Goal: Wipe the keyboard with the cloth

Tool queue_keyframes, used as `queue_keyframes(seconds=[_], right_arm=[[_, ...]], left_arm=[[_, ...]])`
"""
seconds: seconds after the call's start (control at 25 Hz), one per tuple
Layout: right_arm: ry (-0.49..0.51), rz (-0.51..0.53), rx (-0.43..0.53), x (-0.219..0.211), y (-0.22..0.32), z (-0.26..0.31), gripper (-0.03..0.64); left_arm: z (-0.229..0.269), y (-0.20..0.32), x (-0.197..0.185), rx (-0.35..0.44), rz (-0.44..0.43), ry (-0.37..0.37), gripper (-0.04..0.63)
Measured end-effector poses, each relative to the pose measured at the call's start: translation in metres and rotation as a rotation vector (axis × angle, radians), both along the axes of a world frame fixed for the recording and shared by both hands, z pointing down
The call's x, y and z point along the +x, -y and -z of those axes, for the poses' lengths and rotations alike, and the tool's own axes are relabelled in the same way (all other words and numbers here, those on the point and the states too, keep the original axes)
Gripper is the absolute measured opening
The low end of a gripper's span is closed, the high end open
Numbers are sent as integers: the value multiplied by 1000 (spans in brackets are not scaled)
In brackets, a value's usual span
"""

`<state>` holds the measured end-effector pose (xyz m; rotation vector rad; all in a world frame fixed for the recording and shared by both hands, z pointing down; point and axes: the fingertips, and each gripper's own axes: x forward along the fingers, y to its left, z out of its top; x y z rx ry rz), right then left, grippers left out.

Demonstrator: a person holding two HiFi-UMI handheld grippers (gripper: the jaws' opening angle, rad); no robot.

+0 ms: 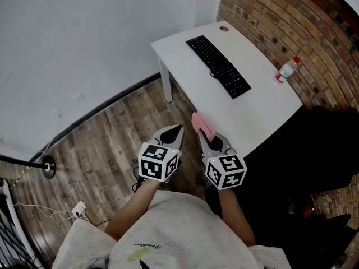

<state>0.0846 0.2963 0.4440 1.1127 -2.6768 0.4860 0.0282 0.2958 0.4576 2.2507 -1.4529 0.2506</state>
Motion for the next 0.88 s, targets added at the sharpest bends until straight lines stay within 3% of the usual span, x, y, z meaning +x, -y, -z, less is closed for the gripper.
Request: queue_keyframes(seconds=[0.44,0.88], right_arm=[[-36,-117,-37,-88,102,-5,25],[-55,-265,-52,-151,179,-7,25]], left_arm=[[-7,113,-92,-23,-109,-42,-3],[-9,201,-147,-30,-269,-82,-3]])
